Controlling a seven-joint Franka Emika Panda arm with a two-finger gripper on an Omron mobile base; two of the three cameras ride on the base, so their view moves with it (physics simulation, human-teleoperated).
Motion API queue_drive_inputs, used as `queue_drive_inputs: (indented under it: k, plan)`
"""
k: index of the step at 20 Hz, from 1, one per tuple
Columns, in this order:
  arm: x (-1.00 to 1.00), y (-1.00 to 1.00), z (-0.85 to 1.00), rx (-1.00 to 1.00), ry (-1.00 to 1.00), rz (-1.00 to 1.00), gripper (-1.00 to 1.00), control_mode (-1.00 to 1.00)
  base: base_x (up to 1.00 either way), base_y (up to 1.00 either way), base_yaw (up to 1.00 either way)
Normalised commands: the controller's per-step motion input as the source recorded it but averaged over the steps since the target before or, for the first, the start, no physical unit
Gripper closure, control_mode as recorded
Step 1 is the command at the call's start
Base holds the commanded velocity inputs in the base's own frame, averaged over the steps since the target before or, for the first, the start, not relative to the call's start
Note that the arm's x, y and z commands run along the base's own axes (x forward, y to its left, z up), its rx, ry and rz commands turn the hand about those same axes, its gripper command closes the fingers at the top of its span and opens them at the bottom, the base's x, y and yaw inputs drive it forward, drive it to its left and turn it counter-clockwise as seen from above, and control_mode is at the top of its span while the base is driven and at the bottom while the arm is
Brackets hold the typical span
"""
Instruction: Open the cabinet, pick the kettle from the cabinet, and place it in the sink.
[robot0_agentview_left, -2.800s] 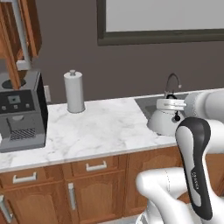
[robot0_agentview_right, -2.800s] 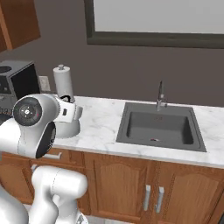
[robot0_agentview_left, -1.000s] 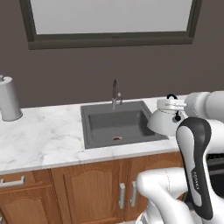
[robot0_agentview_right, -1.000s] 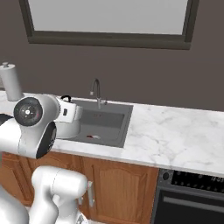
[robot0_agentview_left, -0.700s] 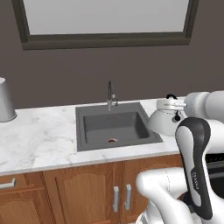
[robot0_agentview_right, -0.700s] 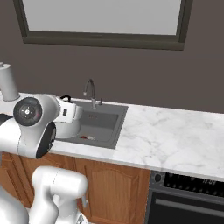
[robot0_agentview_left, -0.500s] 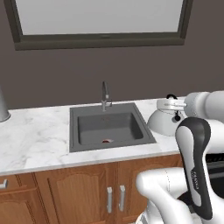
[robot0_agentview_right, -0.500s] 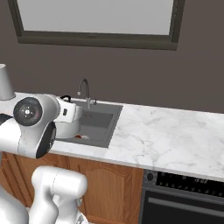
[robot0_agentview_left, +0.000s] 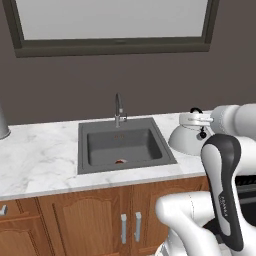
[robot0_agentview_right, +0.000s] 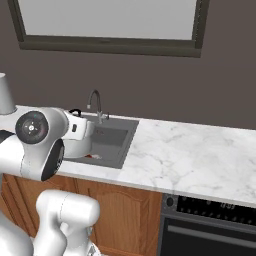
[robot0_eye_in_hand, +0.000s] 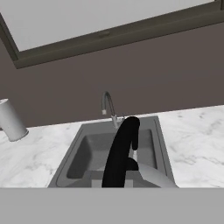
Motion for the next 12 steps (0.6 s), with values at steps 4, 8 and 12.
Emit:
queue_drive_inputs:
  k: [4,8,12]
  plan:
    - [0.00,0.00,0.00,0.00,0.00,0.00,1.00,1.00,0.00,0.00,0.00]
    - [0.00,0.00,0.00,0.00,0.00,0.00,1.00,1.00,0.00,0.00,0.00]
    - [0.00,0.00,0.00,0.00,0.00,0.00,1.00,1.00,0.00,0.00,0.00]
